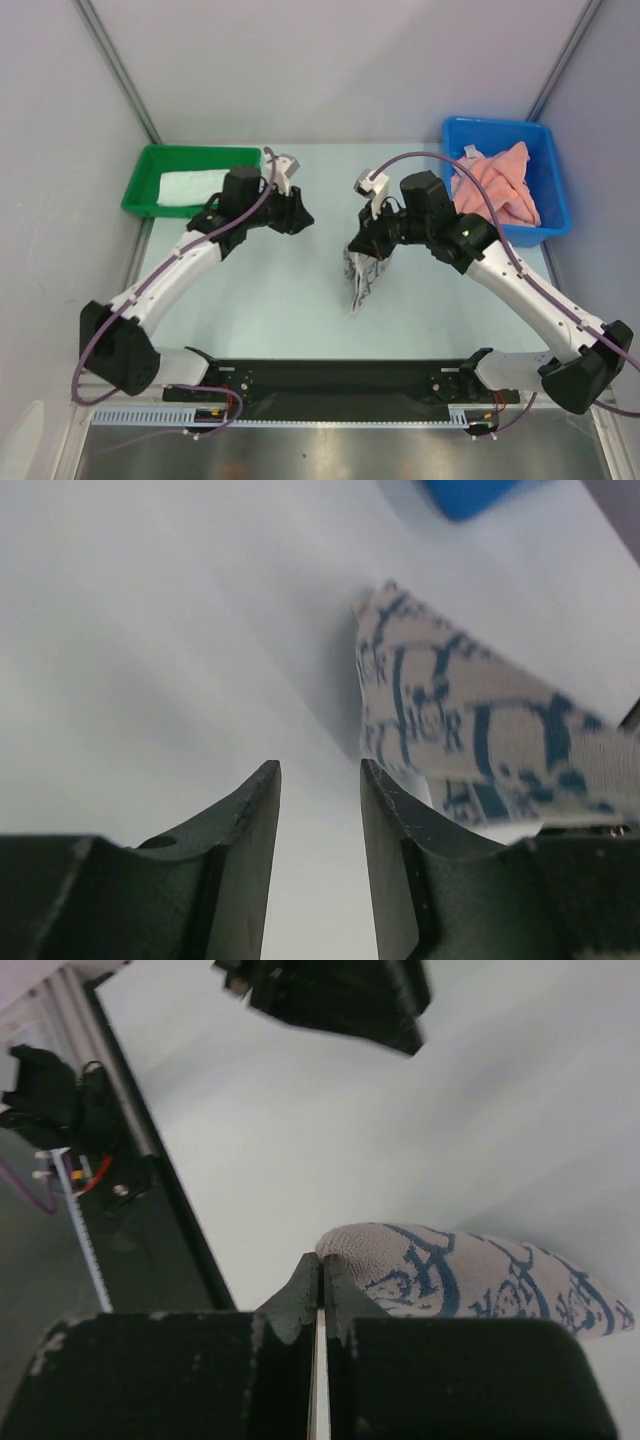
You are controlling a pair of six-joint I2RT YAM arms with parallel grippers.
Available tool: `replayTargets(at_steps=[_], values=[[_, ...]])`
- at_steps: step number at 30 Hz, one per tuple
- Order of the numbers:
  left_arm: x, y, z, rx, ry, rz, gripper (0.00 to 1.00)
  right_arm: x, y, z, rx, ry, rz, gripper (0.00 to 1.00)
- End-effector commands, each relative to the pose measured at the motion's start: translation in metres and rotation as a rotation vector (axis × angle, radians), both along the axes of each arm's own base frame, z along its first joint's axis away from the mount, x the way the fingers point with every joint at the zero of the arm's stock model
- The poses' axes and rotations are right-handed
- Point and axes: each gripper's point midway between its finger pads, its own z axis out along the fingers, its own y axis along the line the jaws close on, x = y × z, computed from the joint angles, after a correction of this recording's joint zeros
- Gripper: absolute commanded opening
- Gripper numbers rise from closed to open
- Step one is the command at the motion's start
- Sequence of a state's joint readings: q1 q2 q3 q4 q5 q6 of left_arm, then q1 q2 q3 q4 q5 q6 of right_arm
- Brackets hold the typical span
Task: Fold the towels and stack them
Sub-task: Fold the towel
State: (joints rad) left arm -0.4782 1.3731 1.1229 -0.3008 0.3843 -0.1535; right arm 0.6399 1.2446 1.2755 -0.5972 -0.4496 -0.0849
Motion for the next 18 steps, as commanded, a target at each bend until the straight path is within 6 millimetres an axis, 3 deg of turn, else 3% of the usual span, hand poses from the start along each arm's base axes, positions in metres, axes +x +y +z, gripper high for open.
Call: replayTargets(at_steps=[1,4,8,10,12,13,15,16,18], values=[[-0.005,0.025,0.056,-0.047,-0.106,0.093,0.44,-0.034,0.021,0.064,0.165,-0.069,0.088,0.0],[-0.016,0.038,0.071,-0.017,-0.124,0.116,0.46,-0.058,0.028,0.085,0.275,-0.042,0.148,0.0],[-0.023,0.048,0.082,0.003,-0.132,0.137,0.52,-0.052,0.024,0.073,0.289,-0.054,0.116,0.0],[-0.022,0.047,0.082,0.015,-0.123,0.126,0.53,-0.033,0.013,0.047,0.239,-0.007,0.066,0.0],[-0.018,0.043,0.063,0.049,-0.067,0.116,0.53,-0.009,-0.007,0.021,0.202,0.035,-0.021,0.0],[-0.016,0.042,0.054,0.063,-0.046,0.108,0.54,-0.001,-0.015,-0.005,0.171,0.08,-0.055,0.0],[-0.01,0.038,0.028,0.106,0.01,0.083,0.54,0.018,-0.032,-0.032,0.152,0.113,-0.137,0.0],[-0.01,0.035,0.018,0.114,0.034,0.069,0.54,0.028,-0.048,-0.057,0.131,0.16,-0.199,0.0],[-0.01,0.029,0.003,0.132,0.064,0.039,0.54,0.045,-0.061,-0.087,0.116,0.225,-0.276,0.0]])
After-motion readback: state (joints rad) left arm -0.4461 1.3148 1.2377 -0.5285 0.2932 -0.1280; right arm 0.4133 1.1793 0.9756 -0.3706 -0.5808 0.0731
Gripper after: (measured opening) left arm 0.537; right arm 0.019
